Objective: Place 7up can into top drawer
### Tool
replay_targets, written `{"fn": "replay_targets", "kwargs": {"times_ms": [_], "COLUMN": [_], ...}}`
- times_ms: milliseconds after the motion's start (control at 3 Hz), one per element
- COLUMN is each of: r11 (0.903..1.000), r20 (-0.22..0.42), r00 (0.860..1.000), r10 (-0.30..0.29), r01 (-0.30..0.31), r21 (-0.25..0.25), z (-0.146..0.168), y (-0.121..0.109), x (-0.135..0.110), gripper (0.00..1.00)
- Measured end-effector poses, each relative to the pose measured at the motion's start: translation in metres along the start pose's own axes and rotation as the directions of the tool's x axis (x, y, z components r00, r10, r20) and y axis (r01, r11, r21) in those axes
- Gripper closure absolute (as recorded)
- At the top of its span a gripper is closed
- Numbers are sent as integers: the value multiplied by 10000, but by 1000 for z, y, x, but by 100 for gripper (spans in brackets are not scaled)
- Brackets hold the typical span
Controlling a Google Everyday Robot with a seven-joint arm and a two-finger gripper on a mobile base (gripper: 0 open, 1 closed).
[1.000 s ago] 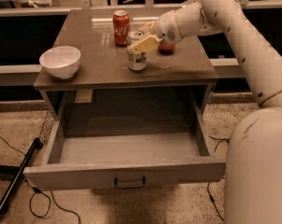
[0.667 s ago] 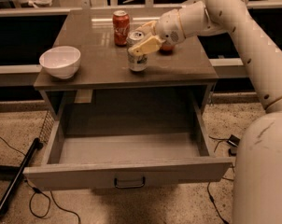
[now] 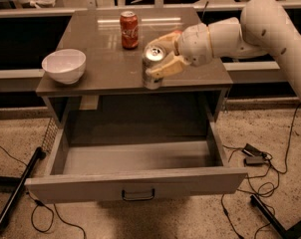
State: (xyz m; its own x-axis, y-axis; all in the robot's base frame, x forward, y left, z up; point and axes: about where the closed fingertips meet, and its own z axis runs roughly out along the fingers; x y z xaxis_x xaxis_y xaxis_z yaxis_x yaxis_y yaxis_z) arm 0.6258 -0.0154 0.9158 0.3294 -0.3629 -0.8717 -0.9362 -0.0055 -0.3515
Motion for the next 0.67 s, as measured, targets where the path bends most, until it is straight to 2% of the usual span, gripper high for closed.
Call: {"fn": "replay_targets", "kwargs": {"times_ms": [333, 667], "r11": [9992, 9992], "r20": [-142, -337], "r00": [9998, 9993], "r10": [109, 150], "r01": [-114, -162], "r21": [-371, -368], "z": [13, 13], "y": [38, 71], "x": [28, 40], "gripper": [100, 100]}}
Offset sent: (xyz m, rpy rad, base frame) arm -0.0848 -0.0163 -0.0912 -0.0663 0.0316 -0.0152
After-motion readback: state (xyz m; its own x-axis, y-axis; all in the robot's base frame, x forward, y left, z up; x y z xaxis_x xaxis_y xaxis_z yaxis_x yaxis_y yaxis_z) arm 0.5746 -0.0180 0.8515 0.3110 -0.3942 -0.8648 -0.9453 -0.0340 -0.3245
